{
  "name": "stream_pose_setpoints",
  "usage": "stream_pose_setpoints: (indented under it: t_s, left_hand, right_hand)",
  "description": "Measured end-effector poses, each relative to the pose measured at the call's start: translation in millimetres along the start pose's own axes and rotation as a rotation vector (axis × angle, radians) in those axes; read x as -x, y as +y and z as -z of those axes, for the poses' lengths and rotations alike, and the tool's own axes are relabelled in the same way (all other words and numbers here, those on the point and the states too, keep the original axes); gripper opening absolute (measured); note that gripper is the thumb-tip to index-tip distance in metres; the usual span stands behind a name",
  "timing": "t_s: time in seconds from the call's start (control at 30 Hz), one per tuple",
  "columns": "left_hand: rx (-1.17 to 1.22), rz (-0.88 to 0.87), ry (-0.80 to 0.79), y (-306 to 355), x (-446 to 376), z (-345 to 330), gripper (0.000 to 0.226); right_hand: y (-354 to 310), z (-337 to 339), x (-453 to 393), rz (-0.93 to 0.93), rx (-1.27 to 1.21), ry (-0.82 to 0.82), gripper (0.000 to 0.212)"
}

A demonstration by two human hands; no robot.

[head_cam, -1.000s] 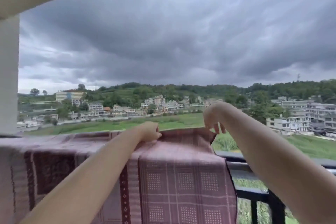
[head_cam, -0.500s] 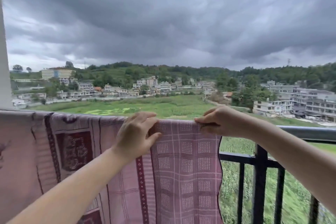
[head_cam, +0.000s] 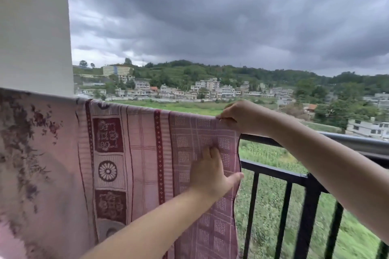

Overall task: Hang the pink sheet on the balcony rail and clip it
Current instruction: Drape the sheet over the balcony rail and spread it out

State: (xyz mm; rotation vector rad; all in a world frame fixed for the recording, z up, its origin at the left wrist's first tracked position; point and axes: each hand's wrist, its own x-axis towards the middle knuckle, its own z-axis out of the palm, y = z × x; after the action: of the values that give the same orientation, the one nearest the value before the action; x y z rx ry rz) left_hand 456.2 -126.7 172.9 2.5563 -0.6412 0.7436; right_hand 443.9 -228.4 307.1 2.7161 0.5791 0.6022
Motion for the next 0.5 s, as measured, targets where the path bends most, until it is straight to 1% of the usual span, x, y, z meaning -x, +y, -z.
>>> stream_pose_setpoints:
  t_s: [0.1, 0.17, 0.27, 0.3, 0.33, 0.37, 0.43, 0.5]
  left_hand:
    - [0.067, 0.168, 0.113, 19, -7, -13, 0.033]
    - [0.111, 0.229, 0.161, 23, -8, -17, 0.029]
    - [0.193, 0.365, 0.284, 24, 2, -9, 0.026]
    - [0.245, 0.42, 0.339, 21, 5, -2, 0.023]
    - [0.279, 0.472, 0.385, 17, 7, 6, 0.02]
    - [0.276, 0.515, 0.431, 18, 9, 16, 0.019]
    - [0.253, 0.575, 0.502, 21, 10, 37, 0.019]
    - [0.234, 0.596, 0.53, 25, 10, 52, 0.019]
  right_hand:
    - [7, -1, 8, 0.086, 0.062, -0.066, 0.033]
    - [13, -2, 13, 0.117, 0.076, -0.124, 0.034]
    - [24, -2, 22, 0.169, 0.014, -0.19, 0.048]
    - [25, -2, 22, 0.193, -0.002, -0.175, 0.044]
    - [26, -3, 20, 0.213, 0.005, -0.14, 0.036]
    - [27, -3, 18, 0.234, 0.021, -0.086, 0.031]
    - [25, -4, 14, 0.256, 0.058, 0.002, 0.039]
    - [23, -3, 12, 0.244, 0.04, 0.059, 0.044]
